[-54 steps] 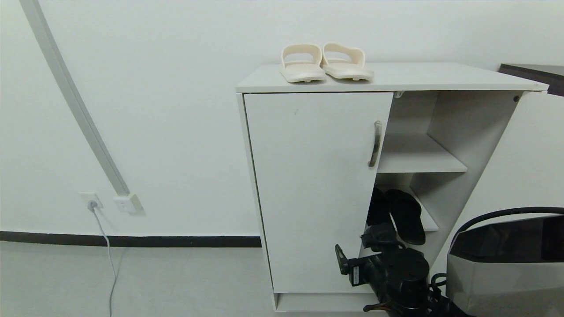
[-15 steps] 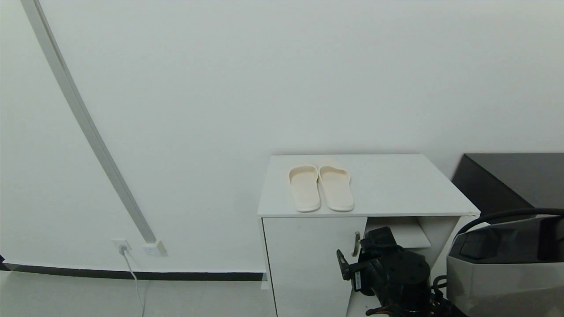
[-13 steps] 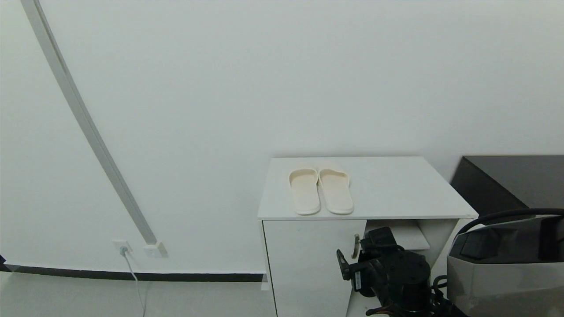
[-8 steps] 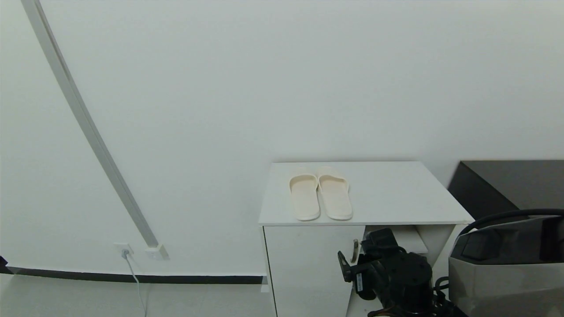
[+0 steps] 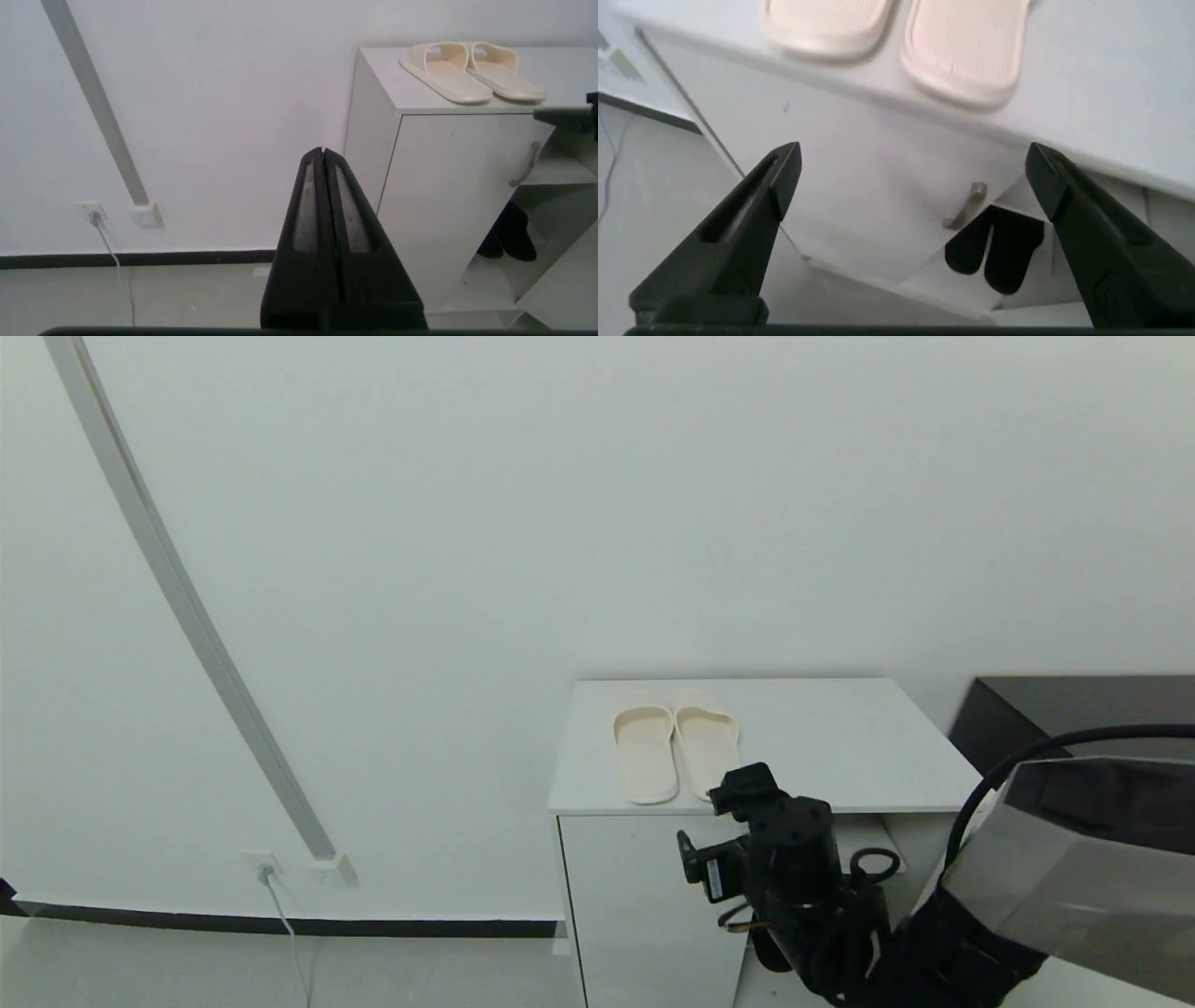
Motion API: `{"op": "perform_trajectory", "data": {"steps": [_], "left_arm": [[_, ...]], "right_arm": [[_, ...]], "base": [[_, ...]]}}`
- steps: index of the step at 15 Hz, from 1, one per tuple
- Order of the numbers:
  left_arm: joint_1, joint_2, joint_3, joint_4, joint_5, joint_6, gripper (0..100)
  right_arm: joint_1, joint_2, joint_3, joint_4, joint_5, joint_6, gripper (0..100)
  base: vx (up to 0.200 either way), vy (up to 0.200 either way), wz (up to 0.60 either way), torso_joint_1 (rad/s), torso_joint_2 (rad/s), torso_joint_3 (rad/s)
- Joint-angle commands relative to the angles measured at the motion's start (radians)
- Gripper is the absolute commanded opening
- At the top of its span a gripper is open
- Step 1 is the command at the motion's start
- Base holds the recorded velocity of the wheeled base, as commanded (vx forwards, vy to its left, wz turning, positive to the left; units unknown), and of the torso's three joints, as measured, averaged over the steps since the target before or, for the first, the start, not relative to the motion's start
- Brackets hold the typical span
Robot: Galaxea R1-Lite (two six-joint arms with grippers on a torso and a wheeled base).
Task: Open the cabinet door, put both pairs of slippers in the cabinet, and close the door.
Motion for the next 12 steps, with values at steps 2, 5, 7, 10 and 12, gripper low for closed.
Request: {"op": "perform_trajectory", "data": {"steps": [2, 5, 7, 10, 12], "left_arm": [[0.000, 0.001, 0.000, 0.000, 0.000, 0.001, 0], [0.000, 0.001, 0.000, 0.000, 0.000, 0.001, 0], [0.000, 0.001, 0.000, 0.000, -0.002, 0.001, 0], [0.000, 0.001, 0.000, 0.000, -0.003, 0.003, 0], [0.000, 0.001, 0.000, 0.000, -0.003, 0.003, 0]], "right_arm": [[0.026, -0.140, -0.319, 0.422, -0.017, 0.162, 100], [0.045, -0.117, -0.444, 0.612, -0.094, 0.265, 100], [0.045, -0.087, -0.444, 0.609, -0.097, 0.268, 100], [0.046, -0.055, -0.411, 0.560, -0.100, 0.268, 100], [0.045, -0.044, -0.369, 0.506, -0.100, 0.266, 100]], "base": [[0.000, 0.000, 0.00, 0.000, 0.00, 0.000], [0.000, 0.000, 0.00, 0.000, 0.00, 0.000], [0.000, 0.000, 0.00, 0.000, 0.00, 0.000], [0.200, 0.000, 0.00, -0.007, 0.00, 0.004], [0.200, 0.000, 0.00, 0.005, 0.00, 0.005]]}}
